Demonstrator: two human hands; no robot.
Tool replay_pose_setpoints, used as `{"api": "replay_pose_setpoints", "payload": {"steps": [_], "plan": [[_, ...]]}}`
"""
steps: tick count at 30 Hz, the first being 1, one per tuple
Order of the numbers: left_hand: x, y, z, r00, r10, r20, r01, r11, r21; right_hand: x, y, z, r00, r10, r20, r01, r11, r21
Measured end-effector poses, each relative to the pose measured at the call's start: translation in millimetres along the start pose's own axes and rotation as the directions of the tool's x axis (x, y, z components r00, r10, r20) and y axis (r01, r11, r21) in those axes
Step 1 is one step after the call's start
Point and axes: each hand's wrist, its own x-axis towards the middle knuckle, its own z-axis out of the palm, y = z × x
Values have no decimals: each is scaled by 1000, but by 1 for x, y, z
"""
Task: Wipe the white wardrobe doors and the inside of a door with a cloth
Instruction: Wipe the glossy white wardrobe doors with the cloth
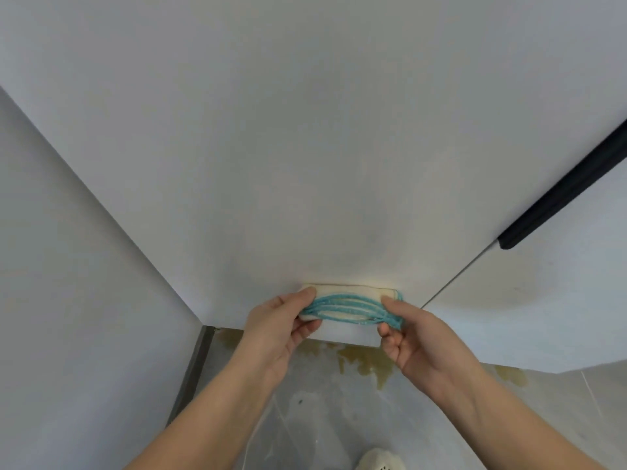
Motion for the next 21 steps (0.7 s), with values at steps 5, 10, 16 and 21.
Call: {"api": "replay_pose_setpoints", "payload": {"steps": [5,10,16,21], "plan": [[-40,38,23,989,119,84,-116,993,-32,-49,-34,18,991,-115,72,116,993,-1],[-89,83,51,943,276,184,-267,961,-72,-99,-71,38,948,-267,175,263,964,45],[-132,116,77,850,472,235,-455,882,-124,-132,-98,53,846,-444,296,428,896,121],[-142,108,77,749,605,270,-598,793,-118,-133,-85,41,717,-541,439,547,828,126]]}}
